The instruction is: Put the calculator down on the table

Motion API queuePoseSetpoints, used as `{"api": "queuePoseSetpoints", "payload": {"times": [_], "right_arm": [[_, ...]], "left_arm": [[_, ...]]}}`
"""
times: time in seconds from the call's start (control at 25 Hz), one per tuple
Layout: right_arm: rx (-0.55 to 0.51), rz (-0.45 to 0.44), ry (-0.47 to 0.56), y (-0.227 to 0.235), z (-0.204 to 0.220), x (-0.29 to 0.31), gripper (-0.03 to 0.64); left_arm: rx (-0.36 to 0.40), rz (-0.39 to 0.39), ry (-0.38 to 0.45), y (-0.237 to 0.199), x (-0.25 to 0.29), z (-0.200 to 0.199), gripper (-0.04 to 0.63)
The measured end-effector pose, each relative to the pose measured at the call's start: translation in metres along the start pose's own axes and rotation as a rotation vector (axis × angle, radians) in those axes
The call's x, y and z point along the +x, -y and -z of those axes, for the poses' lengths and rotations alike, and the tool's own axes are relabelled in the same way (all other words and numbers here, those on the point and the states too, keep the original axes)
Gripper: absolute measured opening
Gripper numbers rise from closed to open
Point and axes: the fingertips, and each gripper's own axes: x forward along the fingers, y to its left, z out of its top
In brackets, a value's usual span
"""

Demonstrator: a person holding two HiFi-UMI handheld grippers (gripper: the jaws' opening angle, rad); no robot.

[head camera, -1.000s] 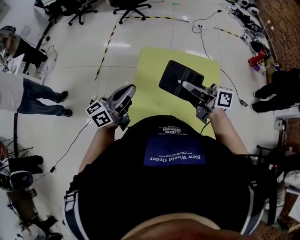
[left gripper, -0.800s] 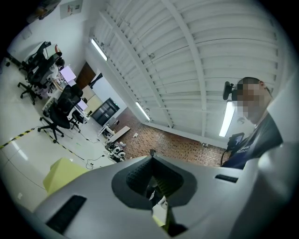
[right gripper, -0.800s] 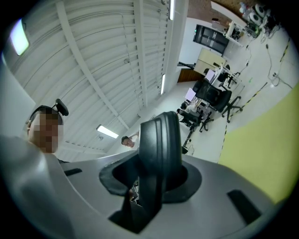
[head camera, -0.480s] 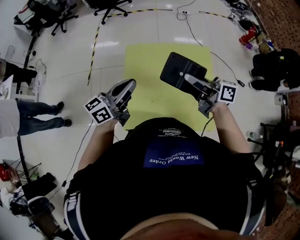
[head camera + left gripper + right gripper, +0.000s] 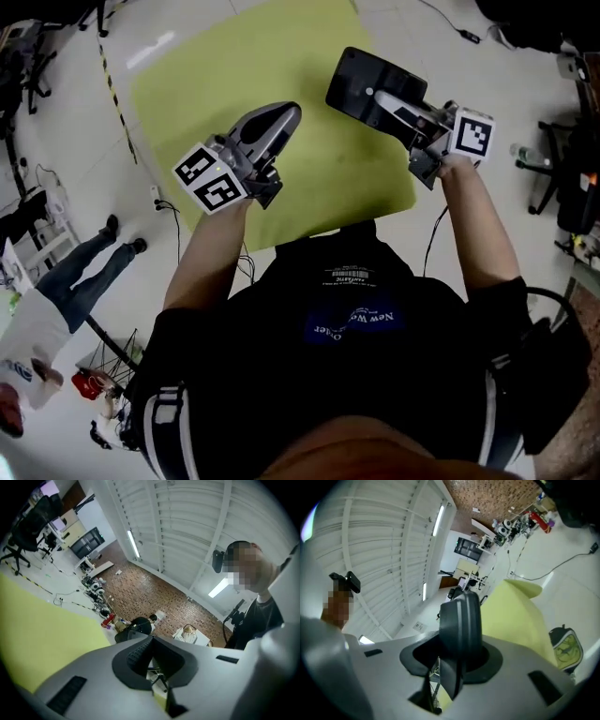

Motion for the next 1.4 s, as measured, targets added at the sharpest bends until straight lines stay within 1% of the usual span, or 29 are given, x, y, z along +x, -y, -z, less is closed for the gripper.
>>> {"api": "queuePoseSetpoints", "payload": {"times": [0.08,0.16,0.36,0.48,0.56,0.68,0.8,0.88,1.0,1.08,1.16,1.32,1.4], "right_arm": [[0.038,0.027,-0.018,0.047,0.000,-0.016,0.117],[0.054,0.033,-0.048,0.071,0.006,-0.013,0.117],[0.091,-0.032,-0.145,0.075,0.022,0.021,0.117],[0.105,-0.052,-0.198,0.076,0.025,0.042,0.117],[0.111,-0.051,-0.220,0.075,0.023,0.051,0.118],[0.083,0.016,-0.278,0.080,0.026,0.056,0.118],[0.041,0.100,-0.335,0.085,0.029,0.053,0.137],[-0.004,0.176,-0.383,0.091,0.030,0.047,0.167],[-0.099,0.296,-0.473,0.103,0.034,0.037,0.213],[-0.121,0.361,-0.512,0.111,0.039,0.030,0.245],[-0.132,0.401,-0.536,0.119,0.043,0.026,0.267],[-0.196,0.448,-0.574,0.131,0.038,0.021,0.293],[-0.198,0.473,-0.586,0.136,0.035,0.017,0.316]], "left_arm": [[-0.030,0.011,-0.022,-0.017,0.043,0.031,0.006],[-0.045,0.022,-0.027,-0.027,0.059,0.051,0.006],[-0.037,0.021,-0.066,-0.035,0.061,0.075,0.006],[-0.035,0.034,-0.077,-0.036,0.057,0.076,0.006],[-0.036,0.044,-0.082,-0.037,0.055,0.077,0.006],[-0.049,0.053,-0.080,-0.036,0.054,0.079,0.006],[-0.059,0.068,-0.078,-0.034,0.055,0.077,0.006],[-0.061,0.076,-0.077,-0.032,0.057,0.073,0.006],[-0.062,0.086,-0.079,-0.029,0.060,0.069,0.006],[-0.062,0.095,-0.083,-0.028,0.059,0.070,0.006],[-0.064,0.099,-0.084,-0.028,0.058,0.071,0.006],[-0.068,0.105,-0.089,-0.026,0.057,0.073,0.006],[-0.075,0.108,-0.092,-0.026,0.057,0.074,0.006]]}}
